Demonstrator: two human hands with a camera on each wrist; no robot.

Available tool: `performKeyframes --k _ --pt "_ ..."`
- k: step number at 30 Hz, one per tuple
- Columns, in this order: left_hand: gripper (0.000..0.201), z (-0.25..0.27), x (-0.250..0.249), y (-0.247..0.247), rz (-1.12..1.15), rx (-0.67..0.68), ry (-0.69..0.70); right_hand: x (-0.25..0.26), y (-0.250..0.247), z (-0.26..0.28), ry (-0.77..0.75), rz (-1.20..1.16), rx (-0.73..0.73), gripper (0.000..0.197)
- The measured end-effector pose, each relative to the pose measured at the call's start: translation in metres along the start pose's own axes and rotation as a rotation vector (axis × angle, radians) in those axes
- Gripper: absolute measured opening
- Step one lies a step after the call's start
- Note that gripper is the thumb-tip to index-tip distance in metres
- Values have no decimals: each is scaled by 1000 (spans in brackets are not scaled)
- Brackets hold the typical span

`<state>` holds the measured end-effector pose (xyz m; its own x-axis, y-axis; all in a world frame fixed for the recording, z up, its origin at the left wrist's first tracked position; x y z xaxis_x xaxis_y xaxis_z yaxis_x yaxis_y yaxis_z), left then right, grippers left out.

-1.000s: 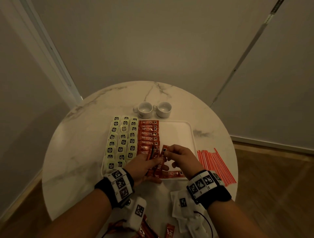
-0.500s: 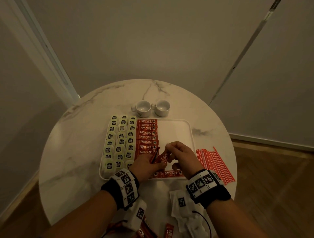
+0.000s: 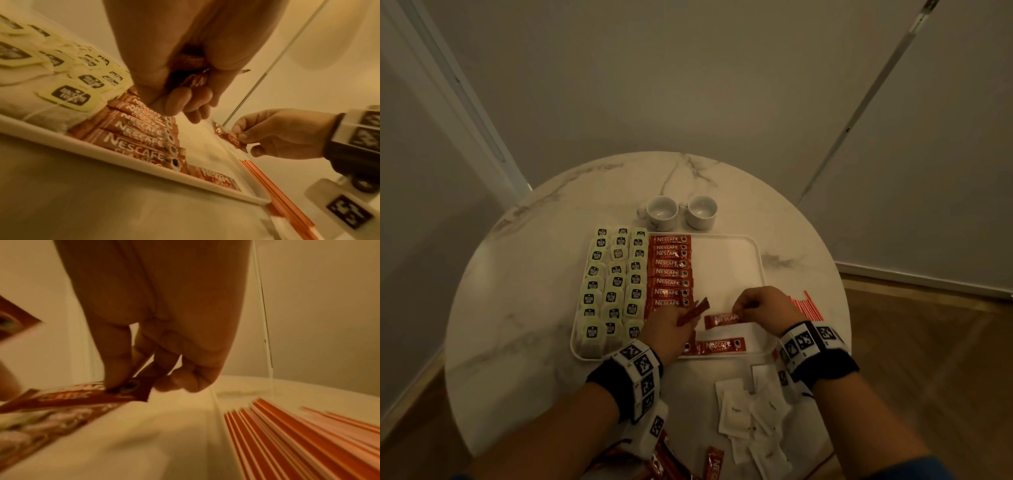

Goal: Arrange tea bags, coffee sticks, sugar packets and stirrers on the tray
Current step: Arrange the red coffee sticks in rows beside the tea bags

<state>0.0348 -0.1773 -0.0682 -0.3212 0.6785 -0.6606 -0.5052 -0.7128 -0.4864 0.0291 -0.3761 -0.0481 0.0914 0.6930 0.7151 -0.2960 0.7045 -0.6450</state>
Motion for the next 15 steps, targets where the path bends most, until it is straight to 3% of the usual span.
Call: performKeyframes --k 4,9,12,15 --pt "22 10 4 26 -400 126 70 -15 14 -11 68 125 -9 13" --pt "37 26 5 44 -614 148 214 -17 33 -18 60 217 32 14" --pt "37 26 6 48 -632 135 228 -17 39 -18 52 246 42 17" --pt "36 22 10 48 -425 170 154 -14 45 -19 8 280 60 15"
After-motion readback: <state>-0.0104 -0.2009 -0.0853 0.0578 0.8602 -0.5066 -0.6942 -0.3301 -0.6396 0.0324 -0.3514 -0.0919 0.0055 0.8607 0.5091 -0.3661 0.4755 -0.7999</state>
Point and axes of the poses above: each hand's wrist, its own z-axis away from the middle knuckle, its own y-axis out of the palm, x = y × z, the point moved 6 cm from there along -z, towards the middle knuckle, and after that the axes turned 14 degrees about -y, right-handed, at the moved point
